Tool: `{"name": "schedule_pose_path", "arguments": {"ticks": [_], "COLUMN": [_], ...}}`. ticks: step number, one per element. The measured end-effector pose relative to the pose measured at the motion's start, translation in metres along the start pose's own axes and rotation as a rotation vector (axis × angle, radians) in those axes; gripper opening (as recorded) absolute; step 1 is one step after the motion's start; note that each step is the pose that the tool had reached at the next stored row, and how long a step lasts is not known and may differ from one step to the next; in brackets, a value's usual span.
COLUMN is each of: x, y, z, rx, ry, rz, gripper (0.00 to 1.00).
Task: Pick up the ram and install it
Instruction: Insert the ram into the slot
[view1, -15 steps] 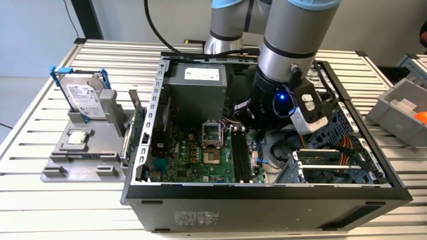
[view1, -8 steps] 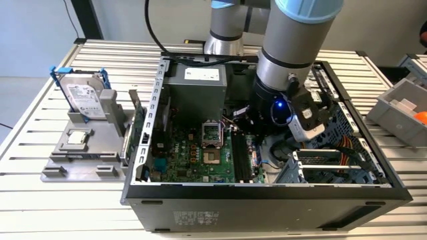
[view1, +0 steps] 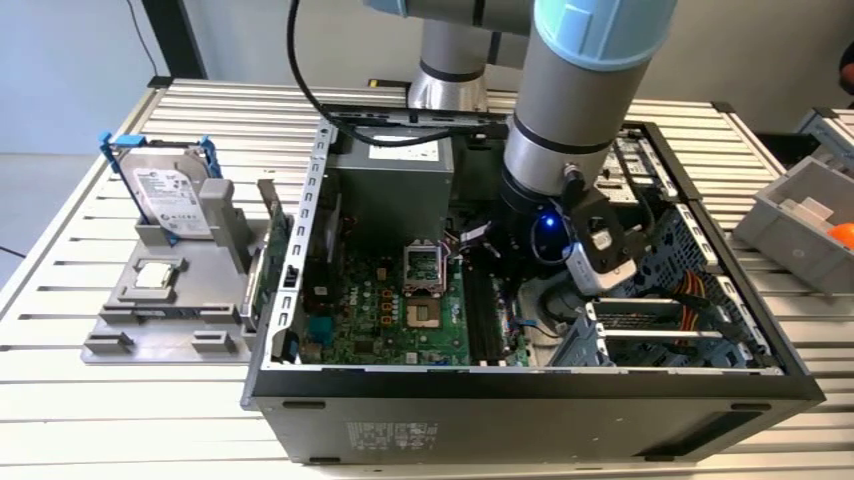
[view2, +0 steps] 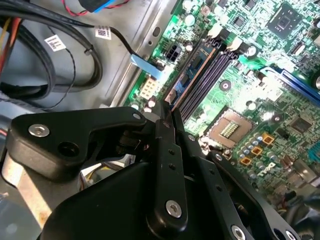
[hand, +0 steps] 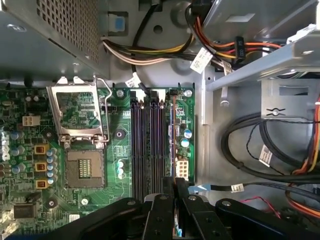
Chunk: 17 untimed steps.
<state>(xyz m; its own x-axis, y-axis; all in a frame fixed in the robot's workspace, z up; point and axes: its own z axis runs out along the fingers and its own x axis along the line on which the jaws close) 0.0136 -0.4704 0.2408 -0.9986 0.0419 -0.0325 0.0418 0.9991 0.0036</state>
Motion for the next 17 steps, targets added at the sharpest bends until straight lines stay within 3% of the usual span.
{"name": "schedule_pose_path", "arguments": {"ticks": [4,7,14,17], "x": [0.0011,0.0012,0.0028,0.0033], "y": [0.0,-0.0001,-0.0002,-0.0002], "z": [0.0038,0.0043,0.0123,0.0147], "rx": [0.0049,0.0049,0.0067,0.0107], "ry": [0.0001,0.0001,0.0,-0.0001], "rz": [0.0,0.0,0.0,-0.001], "gripper": [0.0,0.0,0.0,0.0]}}
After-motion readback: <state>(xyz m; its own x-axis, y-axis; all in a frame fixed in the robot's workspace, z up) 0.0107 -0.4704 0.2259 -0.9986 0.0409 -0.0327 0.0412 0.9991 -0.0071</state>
